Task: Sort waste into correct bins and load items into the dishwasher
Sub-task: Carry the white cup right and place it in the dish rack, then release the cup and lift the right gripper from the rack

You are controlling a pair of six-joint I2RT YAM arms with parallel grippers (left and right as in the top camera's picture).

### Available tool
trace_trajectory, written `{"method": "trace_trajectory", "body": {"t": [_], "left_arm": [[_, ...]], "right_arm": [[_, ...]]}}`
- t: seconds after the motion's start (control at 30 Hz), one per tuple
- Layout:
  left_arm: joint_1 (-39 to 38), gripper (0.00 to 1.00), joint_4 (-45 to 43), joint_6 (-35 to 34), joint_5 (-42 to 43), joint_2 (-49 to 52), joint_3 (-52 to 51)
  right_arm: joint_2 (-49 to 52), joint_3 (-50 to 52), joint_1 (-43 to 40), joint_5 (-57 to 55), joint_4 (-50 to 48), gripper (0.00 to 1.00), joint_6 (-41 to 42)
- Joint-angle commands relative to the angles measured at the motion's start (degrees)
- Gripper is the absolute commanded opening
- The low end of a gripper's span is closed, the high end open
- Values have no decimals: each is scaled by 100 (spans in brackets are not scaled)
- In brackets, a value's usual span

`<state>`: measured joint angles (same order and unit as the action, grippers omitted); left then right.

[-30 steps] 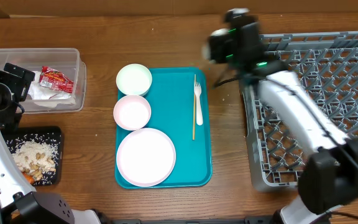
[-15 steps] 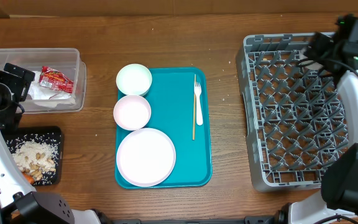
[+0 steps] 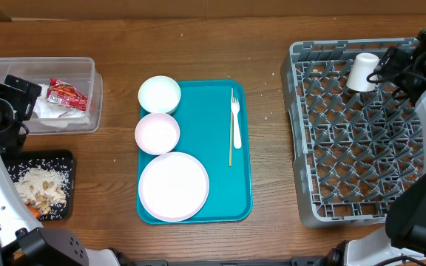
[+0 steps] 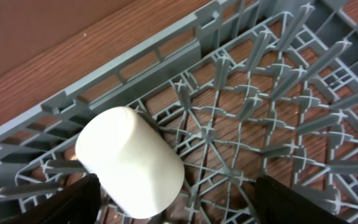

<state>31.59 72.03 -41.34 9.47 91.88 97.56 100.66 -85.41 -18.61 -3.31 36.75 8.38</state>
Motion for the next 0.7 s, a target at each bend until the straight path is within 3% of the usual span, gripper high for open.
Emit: {"method": "trace_trajectory", "body": {"t": [0.0,0.27,0.47,0.5,0.67], "left_arm": [[-11,100,-7,131,22,-37,57],[-11,100,-4,131,22,-37,57],[-11,100,-2,131,22,-37,57],[-11,100,-4,131,22,-37,57],[-11,100,-4,131,22,-37,57]], "right_arm": [[-114,-81,74,330,48,82,-26],[-435,-87,570,511,120,81,50],[-461,-85,1082,57,-575,75,11],[-417,-85,1091,-20,-728,72,11],[42,-85,1010,-125,-1412,15,13]]}}
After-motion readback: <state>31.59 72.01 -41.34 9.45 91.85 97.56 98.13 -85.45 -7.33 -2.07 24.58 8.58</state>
